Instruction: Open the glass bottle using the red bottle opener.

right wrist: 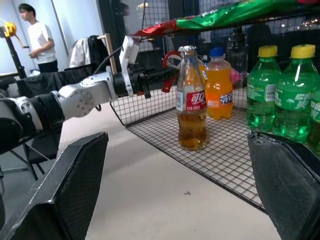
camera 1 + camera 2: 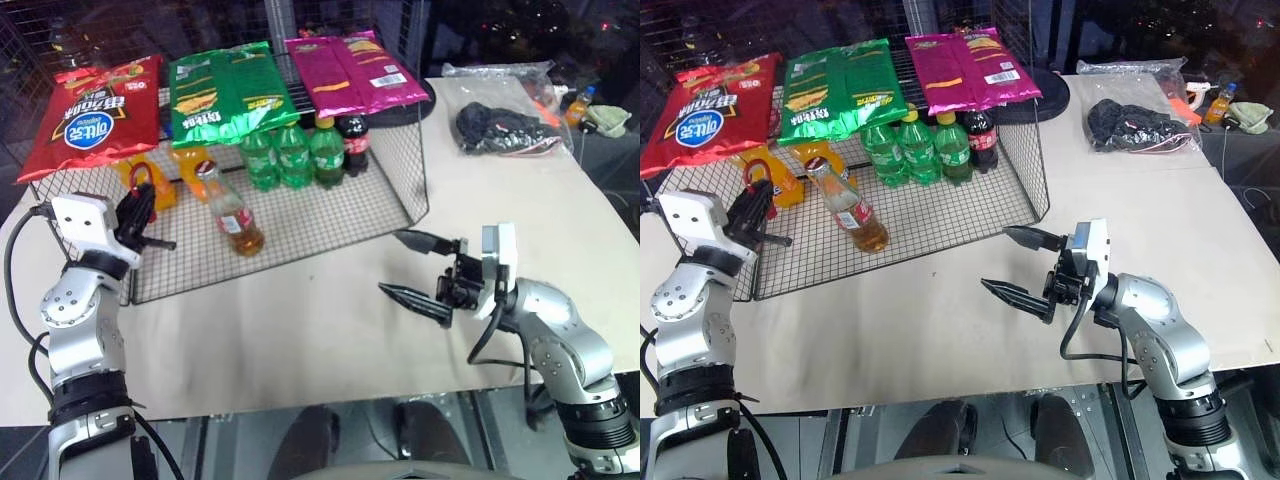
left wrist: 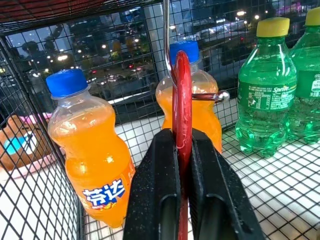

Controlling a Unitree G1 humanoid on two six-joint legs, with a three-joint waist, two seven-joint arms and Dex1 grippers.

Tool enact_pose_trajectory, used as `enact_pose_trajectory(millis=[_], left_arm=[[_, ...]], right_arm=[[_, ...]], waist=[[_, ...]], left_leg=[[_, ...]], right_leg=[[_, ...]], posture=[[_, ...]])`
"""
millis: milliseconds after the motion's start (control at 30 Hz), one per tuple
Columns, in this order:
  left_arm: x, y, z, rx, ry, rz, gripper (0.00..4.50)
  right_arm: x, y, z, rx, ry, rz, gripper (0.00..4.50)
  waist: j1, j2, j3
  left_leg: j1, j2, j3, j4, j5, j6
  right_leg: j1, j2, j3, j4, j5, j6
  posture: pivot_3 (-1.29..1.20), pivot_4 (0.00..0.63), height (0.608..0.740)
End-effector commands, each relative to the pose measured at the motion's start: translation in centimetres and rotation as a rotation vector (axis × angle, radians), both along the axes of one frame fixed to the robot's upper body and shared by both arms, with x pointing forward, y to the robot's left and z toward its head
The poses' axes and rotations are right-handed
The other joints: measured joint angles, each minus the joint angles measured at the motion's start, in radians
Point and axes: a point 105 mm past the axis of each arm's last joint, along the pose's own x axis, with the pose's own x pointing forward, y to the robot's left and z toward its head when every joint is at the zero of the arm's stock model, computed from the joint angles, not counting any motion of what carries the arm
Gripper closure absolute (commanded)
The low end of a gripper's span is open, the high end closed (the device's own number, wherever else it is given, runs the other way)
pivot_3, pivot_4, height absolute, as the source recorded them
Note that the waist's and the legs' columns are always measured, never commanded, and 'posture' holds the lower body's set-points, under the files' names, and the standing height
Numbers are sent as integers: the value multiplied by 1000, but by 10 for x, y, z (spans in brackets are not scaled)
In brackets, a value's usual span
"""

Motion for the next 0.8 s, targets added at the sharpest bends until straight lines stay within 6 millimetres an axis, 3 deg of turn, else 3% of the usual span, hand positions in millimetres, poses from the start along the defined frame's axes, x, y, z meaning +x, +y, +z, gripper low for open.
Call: enact_pose_trajectory(millis=[33, 433, 633, 800], left_arm=[[-5, 2, 13, 17, -46, 2, 4412], [-7, -4, 23, -127, -85, -64, 4412], [-15, -22, 38, -268, -107, -202, 4412], [-24, -35, 38, -367, -84, -340, 4412]], right_arm=[[-7, -1, 13, 42, -71, 27, 0], [-7, -2, 10, 53, -100, 30, 0], [-6, -2, 6, 45, -98, 18, 0], [-4, -2, 5, 50, -103, 7, 0]], waist=[[0, 0, 0], [0, 0, 0], [0, -1, 0], [3, -2, 0]], left_leg=[[0, 0, 0, 0, 0, 0], [0, 0, 0, 0, 0, 0], [0, 0, 0, 1, 0, 0], [-1, 0, -1, 2, 0, 0]], right_leg=[[0, 0, 0, 0, 0, 0], [0, 0, 0, 1, 0, 0], [0, -2, 0, 1, 0, 0], [0, -2, 0, 1, 0, 0]], posture=[[0, 150, 740], [0, 150, 740], [0, 150, 740], [0, 150, 740]])
